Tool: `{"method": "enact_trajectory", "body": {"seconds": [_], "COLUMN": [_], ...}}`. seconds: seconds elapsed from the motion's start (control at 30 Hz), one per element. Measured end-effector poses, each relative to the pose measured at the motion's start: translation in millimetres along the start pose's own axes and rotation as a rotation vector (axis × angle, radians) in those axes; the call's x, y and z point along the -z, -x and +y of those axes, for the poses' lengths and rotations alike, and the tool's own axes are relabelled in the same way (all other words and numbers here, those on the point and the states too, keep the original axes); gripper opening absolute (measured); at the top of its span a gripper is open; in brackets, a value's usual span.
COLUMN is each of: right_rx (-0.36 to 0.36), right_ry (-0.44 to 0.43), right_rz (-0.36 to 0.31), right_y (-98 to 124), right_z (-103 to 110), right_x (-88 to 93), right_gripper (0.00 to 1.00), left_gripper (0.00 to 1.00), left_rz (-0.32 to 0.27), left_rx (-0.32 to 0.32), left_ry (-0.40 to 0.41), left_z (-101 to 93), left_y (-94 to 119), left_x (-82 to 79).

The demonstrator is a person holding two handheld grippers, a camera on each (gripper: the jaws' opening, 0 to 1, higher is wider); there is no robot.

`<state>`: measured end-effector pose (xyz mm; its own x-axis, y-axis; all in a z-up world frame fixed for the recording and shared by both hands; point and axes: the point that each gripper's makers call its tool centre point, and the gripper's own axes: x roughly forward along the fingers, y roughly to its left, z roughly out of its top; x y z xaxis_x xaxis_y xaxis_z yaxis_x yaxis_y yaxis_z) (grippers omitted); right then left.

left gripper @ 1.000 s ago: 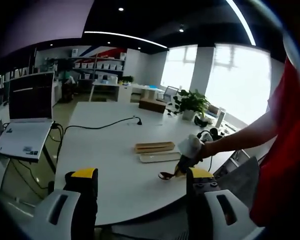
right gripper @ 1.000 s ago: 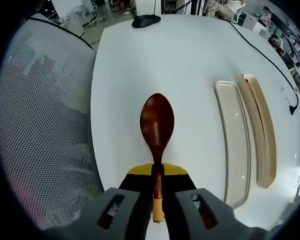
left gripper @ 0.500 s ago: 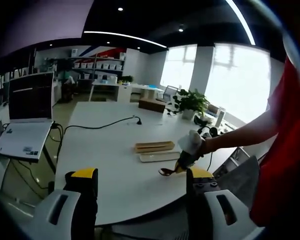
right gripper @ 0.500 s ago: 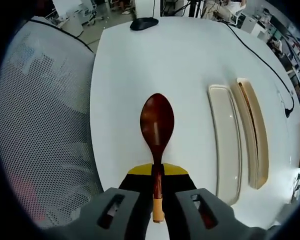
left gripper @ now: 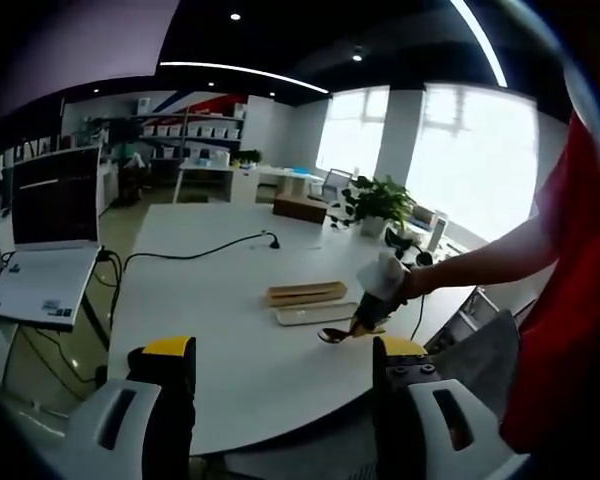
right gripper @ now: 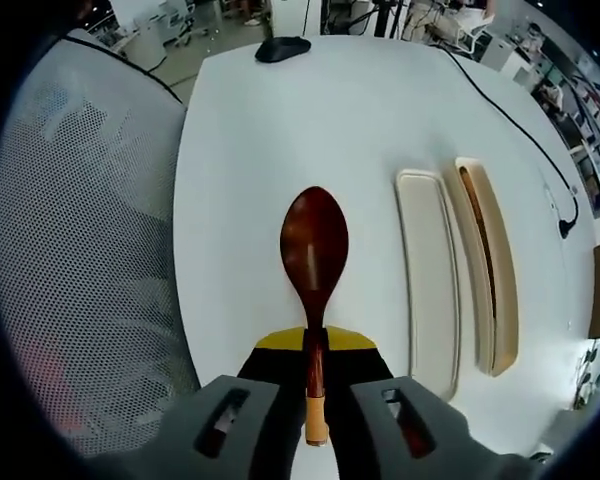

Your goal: Arrange the utensils inside the cutlery case until each visible utensil rests in its matching compartment.

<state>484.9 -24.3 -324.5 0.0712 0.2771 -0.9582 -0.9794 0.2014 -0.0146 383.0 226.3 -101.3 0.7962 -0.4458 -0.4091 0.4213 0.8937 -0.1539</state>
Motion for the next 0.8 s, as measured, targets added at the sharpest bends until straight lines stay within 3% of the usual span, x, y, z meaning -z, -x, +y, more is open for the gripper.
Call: {"method": "enact_trajectory", "body": {"seconds": [0.37,0.8], "right_rx": [0.020,0.019], "right_ry": [-0.002,0.027], "right_rz": [-0.008,-0.004], "right_y": [14.2,15.8], "right_z": [-15.5,-18.5], "right_x": [-3.1,-4.5], "right_gripper": [0.01,0.01], "left_gripper": [0.74,0.74], "left_rz": [0.002,0.006], "left_rx": [0.006,0.000], "left_ry": [0.001,0.011], "left_z": [1.7,3.6], "left_y": [-2.9,-1.4], "left_x": [-0.5,3.9]}}
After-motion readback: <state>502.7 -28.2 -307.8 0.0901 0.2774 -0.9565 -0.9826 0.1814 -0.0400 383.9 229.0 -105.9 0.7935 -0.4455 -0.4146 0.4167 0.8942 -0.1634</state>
